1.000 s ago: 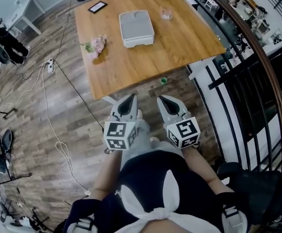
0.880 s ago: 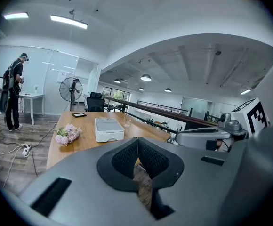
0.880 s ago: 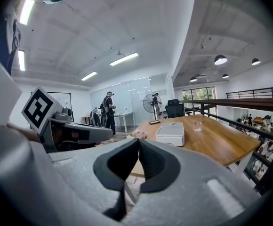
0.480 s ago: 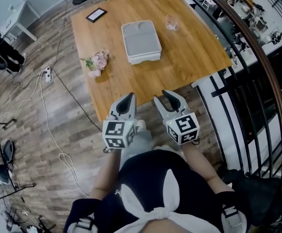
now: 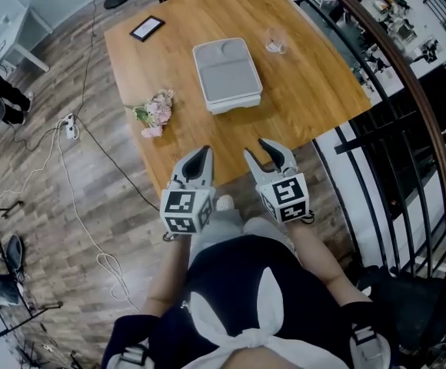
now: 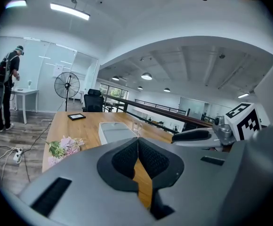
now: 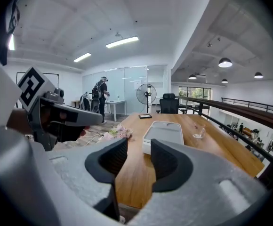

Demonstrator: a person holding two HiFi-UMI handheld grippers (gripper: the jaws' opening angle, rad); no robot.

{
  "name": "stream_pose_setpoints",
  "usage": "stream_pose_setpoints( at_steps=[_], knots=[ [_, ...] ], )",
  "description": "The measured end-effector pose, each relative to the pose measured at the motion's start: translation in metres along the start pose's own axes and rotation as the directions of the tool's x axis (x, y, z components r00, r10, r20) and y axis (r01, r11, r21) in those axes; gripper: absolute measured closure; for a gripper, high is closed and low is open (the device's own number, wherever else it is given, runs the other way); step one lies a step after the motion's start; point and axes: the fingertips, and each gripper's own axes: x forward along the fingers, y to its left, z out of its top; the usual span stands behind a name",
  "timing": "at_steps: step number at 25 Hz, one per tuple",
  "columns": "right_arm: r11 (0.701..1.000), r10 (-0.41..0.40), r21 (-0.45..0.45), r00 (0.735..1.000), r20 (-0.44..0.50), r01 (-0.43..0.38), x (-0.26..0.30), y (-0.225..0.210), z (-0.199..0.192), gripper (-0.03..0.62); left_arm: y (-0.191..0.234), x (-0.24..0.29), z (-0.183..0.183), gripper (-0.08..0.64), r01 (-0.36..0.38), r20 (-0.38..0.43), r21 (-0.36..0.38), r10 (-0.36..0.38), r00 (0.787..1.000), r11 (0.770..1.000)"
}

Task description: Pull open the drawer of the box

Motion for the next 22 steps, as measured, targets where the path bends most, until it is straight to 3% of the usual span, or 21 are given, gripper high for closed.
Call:
stream_pose_setpoints(
  at_steps=[4, 9, 14, 22],
  knots=[
    [1.0, -0.013, 0.018, 0.999, -0.033, 0.014, 0.017, -0.006, -0.007, 0.437, 0.011, 0.009, -0.002, 0.541, 0.016, -0.017, -0.003, -0.016, 1.0, 1.0],
    [0.991, 0.006, 0.133, 0.999, -0.054, 0.002, 0.037, -0.006, -0.017, 0.437, 0.02, 0.02, -0.009, 0.541, 0.03, -0.04, -0.013, -0.031, 0.999, 0.999],
    [0.948, 0.037, 0.318, 0.998, -0.053, -0.018, 0.058, -0.018, -0.024, 0.437, 0.028, 0.036, -0.008, 0.541, 0.04, -0.064, -0.017, -0.041, 0.997, 0.999],
    [0.91, 0.055, 0.415, 0.996, -0.072, -0.021, 0.092, -0.036, -0.035, 0.424, 0.042, 0.063, -0.009, 0.541, 0.039, -0.104, -0.002, -0.039, 0.994, 0.999]
  ],
)
